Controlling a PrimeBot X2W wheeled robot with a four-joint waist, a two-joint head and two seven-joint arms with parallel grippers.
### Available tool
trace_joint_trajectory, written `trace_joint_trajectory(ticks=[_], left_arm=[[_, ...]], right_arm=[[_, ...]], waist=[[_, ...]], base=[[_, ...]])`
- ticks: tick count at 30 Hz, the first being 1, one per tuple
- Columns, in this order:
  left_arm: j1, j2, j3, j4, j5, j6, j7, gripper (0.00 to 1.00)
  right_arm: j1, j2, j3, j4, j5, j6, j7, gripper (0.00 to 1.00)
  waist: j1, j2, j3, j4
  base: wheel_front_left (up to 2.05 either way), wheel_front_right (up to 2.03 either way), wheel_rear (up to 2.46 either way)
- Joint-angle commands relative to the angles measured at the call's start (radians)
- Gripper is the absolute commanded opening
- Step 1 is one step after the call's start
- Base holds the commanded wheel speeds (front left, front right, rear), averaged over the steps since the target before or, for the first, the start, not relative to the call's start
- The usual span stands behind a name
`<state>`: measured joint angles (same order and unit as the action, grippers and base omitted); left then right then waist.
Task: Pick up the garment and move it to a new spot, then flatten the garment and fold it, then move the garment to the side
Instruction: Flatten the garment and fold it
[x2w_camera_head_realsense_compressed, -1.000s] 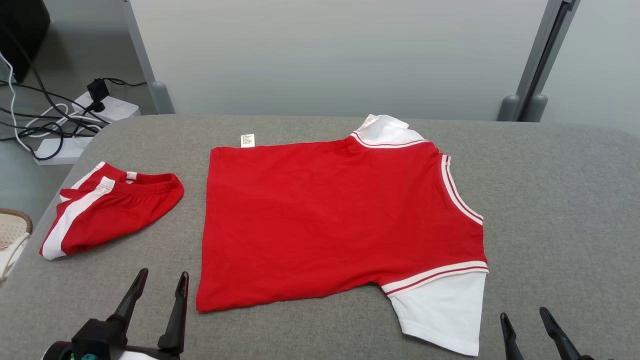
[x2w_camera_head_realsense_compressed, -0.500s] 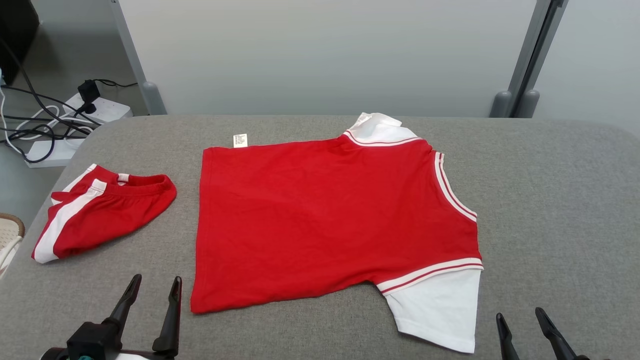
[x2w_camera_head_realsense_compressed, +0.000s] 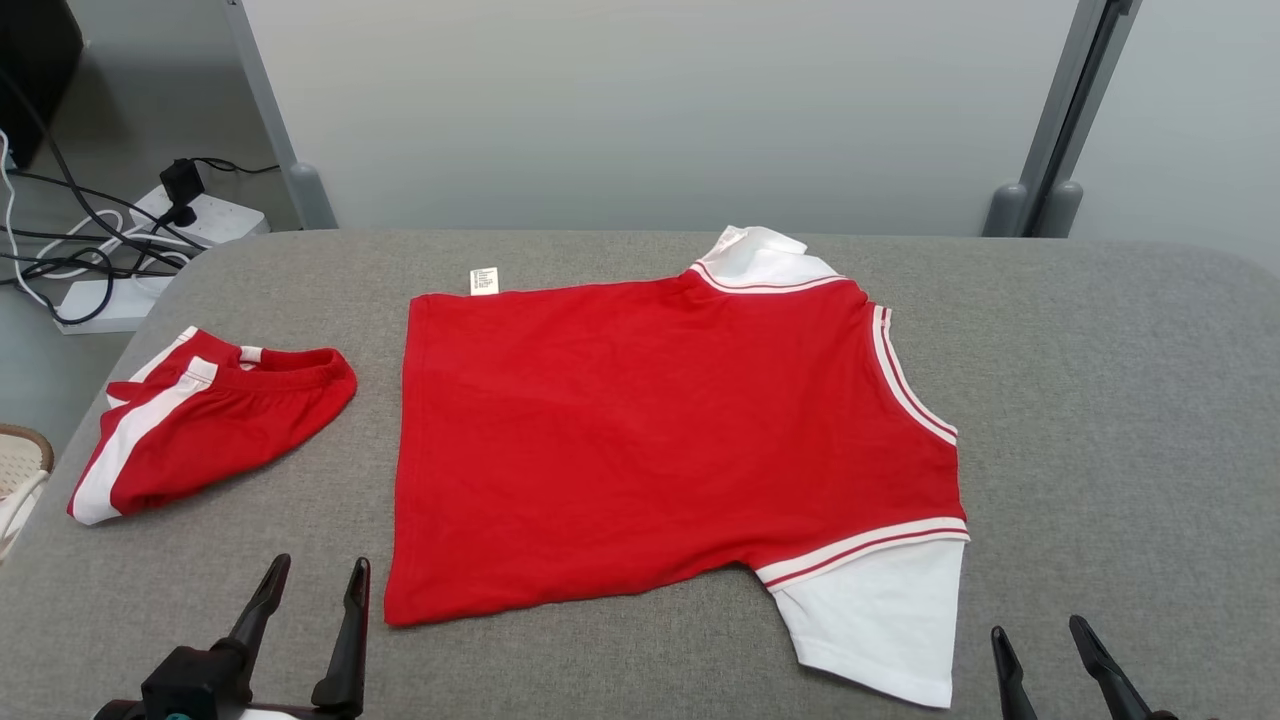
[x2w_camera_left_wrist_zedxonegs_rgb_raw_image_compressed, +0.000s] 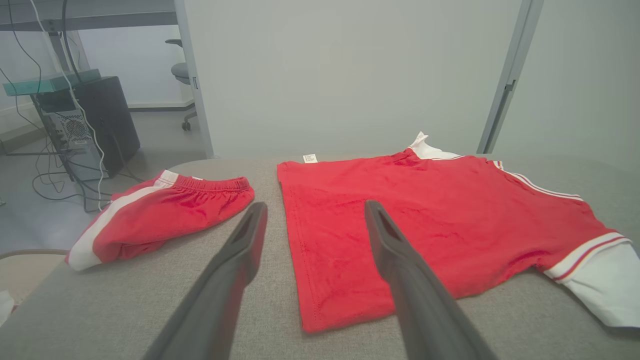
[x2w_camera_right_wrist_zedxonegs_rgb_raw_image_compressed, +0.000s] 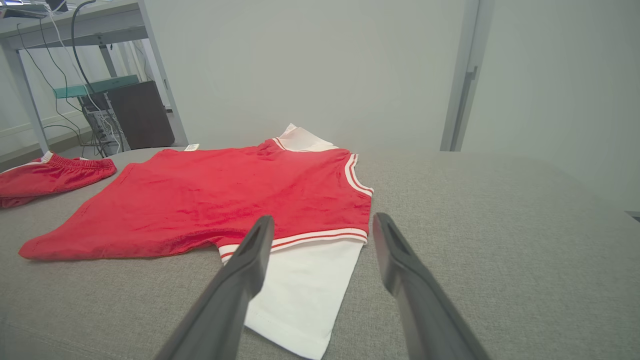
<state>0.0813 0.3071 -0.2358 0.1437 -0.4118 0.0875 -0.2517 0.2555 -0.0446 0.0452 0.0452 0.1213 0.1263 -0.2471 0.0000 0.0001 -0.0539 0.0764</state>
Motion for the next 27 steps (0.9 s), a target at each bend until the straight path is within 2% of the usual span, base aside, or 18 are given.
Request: trace_joint_trajectory(ticks=[1, 13, 18, 23, 27], left_arm=[[-0.038, 0.021, 0.043, -0.018, 0.012, -0.005, -0.010, 1.00], [-0.040, 0.024, 0.040, -0.011, 0.010, 0.000, -0.007, 1.00], [-0.090, 0.027, 0.015, -0.006, -0.001, -0.027, 0.041, 1.00], [-0.157, 0.034, -0.028, 0.049, -0.049, -0.094, 0.176, 1.00], [-0.175, 0.035, -0.044, 0.112, -0.100, -0.130, 0.275, 1.00]], right_arm=[[-0.037, -0.019, 0.025, -0.024, -0.003, 0.004, -0.011, 1.00], [-0.046, -0.019, 0.035, -0.027, -0.001, 0.004, -0.012, 1.00], [-0.085, -0.050, 0.078, -0.023, 0.014, 0.004, 0.014, 1.00], [-0.142, -0.098, 0.129, 0.012, 0.039, 0.004, 0.138, 1.00], [-0.158, -0.136, 0.168, 0.040, 0.054, 0.004, 0.207, 1.00]], waist=[[0.0000, -0.0001, -0.001, 0.001], [0.0000, -0.0001, 0.001, 0.000], [0.0000, -0.0001, 0.013, 0.002], [0.0000, -0.0001, 0.032, -0.006], [0.0000, -0.0001, 0.049, -0.014]], base=[[0.00, 0.00, 0.00], [0.00, 0.00, 0.00], [0.00, 0.00, 0.00], [0.00, 0.00, 0.00], [0.00, 0.00, 0.00]])
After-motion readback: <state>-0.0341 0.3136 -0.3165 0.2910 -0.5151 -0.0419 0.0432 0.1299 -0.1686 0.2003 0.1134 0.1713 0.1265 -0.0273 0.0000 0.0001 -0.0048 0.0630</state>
